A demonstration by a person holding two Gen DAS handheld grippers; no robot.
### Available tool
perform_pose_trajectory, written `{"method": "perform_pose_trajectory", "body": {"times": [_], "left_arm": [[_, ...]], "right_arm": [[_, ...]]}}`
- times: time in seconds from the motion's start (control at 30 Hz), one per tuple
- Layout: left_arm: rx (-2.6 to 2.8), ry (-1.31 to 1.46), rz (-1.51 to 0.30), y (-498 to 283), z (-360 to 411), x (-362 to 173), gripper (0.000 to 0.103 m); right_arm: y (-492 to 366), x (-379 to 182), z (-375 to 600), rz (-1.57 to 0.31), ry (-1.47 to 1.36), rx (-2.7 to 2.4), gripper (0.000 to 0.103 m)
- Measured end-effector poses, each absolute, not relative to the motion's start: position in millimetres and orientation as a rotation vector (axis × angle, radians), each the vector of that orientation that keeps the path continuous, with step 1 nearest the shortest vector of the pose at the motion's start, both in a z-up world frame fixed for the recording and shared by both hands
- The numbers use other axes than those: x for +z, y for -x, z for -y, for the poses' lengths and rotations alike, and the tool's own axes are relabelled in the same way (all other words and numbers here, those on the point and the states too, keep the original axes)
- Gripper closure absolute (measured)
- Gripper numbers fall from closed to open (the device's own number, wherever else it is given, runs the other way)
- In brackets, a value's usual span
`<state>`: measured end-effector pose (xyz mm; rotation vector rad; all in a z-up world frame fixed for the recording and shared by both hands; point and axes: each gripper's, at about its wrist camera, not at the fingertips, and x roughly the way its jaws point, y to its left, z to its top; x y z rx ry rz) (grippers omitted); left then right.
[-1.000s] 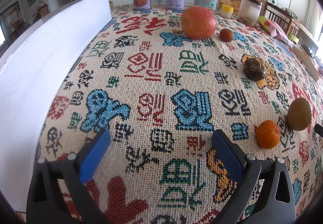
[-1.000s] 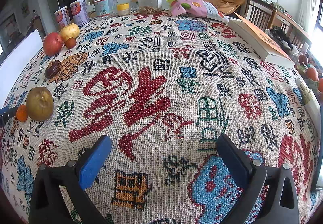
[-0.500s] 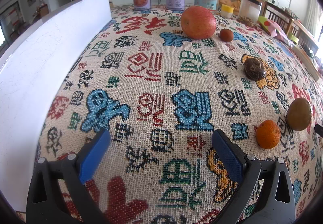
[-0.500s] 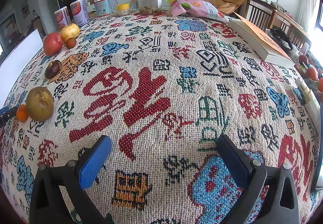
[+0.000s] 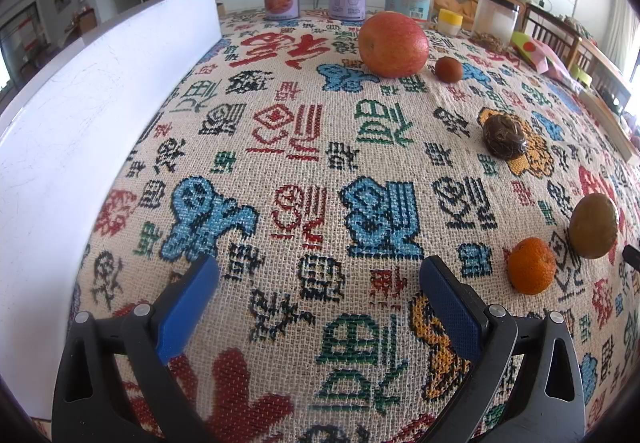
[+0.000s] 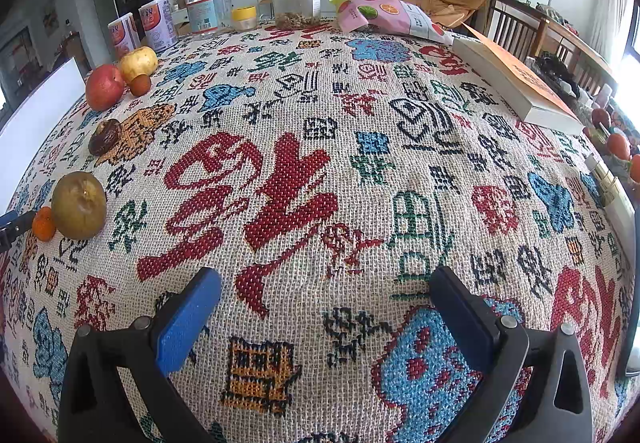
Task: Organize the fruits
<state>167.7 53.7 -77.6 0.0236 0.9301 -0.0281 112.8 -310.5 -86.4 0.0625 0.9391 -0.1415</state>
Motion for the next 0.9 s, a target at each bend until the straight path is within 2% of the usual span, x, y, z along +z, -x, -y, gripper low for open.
{"method": "perform_pose_trajectory", "body": {"times": [0.2,0.5,0.63,0.77,0.8,0.83,0.9], "left_arm": [[-0.096,0.008,-0.963,-187,-49,-70,0.003],[-0.204,0.101,-0.899,-305,1,-10,0.003],[-0.134,0.118,-0.966,-352,11,-25,0.003],[-0.076,0.157,-0.992,-368,1,-43,0.004],[-0.081,0.186,-0.977,-367,-6,-43,0.012],[-0.124,0.230,-0.965,-365,-14,-44,0.037],[-0.180,0.298,-0.975,-361,-28,-46,0.041]], "right_arm": [[-113,-86,311,-0.939,-0.063,-0.142,0.000],[-113,-86,310,-0.939,-0.063,-0.142,0.000],[-113,-87,310,-0.939,-0.063,-0.142,0.000],[-113,-87,310,-0.939,-0.064,-0.141,0.000],[-113,-87,310,-0.939,-0.063,-0.142,0.000],[-113,-87,310,-0.939,-0.063,-0.142,0.000],[-113,-87,311,-0.939,-0.064,-0.142,0.000]]}}
